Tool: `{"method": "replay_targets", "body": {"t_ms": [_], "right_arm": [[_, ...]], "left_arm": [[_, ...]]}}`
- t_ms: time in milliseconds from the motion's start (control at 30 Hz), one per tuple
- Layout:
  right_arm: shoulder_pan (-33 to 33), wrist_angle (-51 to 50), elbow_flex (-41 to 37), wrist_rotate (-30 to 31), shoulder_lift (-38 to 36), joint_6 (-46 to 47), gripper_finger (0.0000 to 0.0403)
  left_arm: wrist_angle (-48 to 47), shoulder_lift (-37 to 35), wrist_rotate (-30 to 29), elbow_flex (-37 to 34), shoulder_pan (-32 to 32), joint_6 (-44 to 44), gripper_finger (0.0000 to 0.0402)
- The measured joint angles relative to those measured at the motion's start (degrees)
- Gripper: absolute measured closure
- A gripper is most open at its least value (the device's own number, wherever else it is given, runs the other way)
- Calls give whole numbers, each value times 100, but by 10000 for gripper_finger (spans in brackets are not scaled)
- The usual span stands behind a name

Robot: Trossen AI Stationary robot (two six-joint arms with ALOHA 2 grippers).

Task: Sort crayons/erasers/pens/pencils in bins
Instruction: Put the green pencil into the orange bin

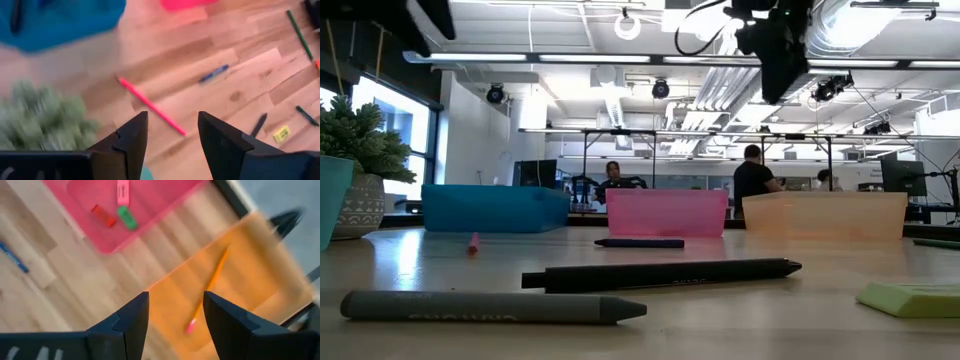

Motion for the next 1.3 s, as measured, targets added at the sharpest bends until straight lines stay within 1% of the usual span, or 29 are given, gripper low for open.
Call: {"method": "replay_targets", "body": {"t_ms": [133, 333, 400, 467, 633, 800, 967, 1067, 1300], "right_arm": [[299, 82, -603, -6, -431, 886, 224], [900, 317, -1420, 5, -1082, 2481, 224], [1142, 313, -1654, 6, -1279, 3077, 224], [1400, 316, -1883, 70, -1453, 3677, 224], [2086, 318, -2315, 385, -1729, 5078, 224], [2680, 400, -2591, 575, -1754, 6036, 224], [3189, 640, -2930, 575, -1754, 6695, 224], [3477, 845, -3129, 550, -1754, 7035, 224], [4049, 1051, -3305, 556, -1721, 7971, 224]], "left_arm": [[103, -323, 11, 0, 456, 1262, 241], [309, -607, -51, 0, 1061, 2748, 241], [421, -642, 16, 0, 1248, 3253, 241], [592, -640, 210, 0, 1429, 3781, 241], [1177, -617, 949, 0, 1870, 5018, 241], [2005, -595, 1741, 0, 2244, 6053, 241], [2638, -593, 2480, 0, 2546, 6744, 241], [2861, -593, 2773, 0, 2670, 7030, 241], [2883, -593, 2789, 0, 2856, 7316, 241]]}}
